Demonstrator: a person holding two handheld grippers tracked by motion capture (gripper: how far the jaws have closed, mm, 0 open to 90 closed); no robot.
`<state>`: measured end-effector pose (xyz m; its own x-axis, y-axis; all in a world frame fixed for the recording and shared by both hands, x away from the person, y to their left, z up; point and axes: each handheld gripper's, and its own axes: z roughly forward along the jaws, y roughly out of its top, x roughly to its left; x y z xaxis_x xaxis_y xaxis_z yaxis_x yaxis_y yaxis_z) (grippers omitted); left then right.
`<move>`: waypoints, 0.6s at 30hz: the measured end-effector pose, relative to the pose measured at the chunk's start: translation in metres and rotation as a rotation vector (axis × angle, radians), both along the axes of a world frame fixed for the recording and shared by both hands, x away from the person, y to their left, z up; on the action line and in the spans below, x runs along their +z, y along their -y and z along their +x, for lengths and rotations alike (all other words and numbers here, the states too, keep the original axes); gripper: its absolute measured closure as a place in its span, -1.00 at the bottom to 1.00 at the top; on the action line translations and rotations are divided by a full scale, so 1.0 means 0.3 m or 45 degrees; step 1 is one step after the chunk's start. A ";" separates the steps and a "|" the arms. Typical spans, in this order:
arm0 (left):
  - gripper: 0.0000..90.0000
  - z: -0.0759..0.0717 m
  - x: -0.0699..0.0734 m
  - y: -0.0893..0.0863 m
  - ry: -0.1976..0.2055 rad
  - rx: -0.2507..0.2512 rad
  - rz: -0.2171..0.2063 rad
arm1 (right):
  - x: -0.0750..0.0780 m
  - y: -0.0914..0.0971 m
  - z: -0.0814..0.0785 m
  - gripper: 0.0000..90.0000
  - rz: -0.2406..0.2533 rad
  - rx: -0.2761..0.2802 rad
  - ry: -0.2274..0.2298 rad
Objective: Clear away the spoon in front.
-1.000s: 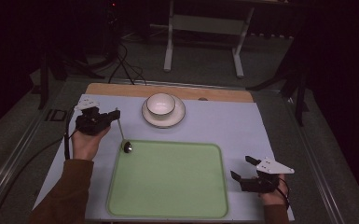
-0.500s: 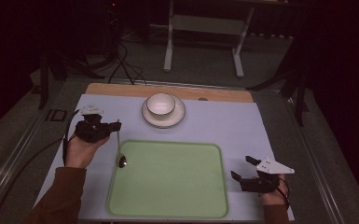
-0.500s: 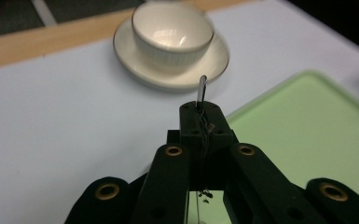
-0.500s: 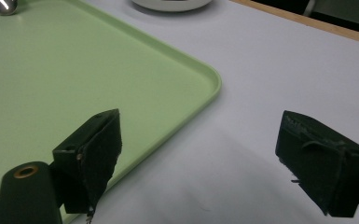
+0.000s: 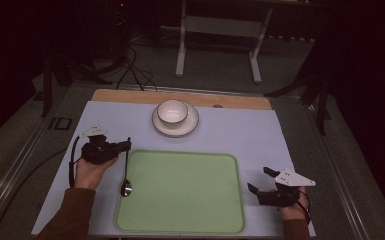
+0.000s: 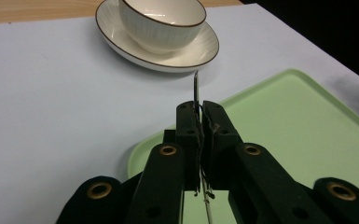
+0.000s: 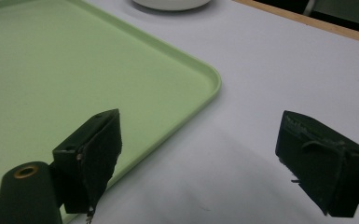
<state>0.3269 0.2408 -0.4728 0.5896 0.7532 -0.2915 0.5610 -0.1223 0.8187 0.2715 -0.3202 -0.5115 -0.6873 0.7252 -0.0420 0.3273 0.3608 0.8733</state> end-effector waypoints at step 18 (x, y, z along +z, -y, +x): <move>0.84 -0.083 -0.071 0.016 -0.035 -0.031 -0.061 | 0.001 0.001 -0.001 -0.69 0.002 -0.001 0.001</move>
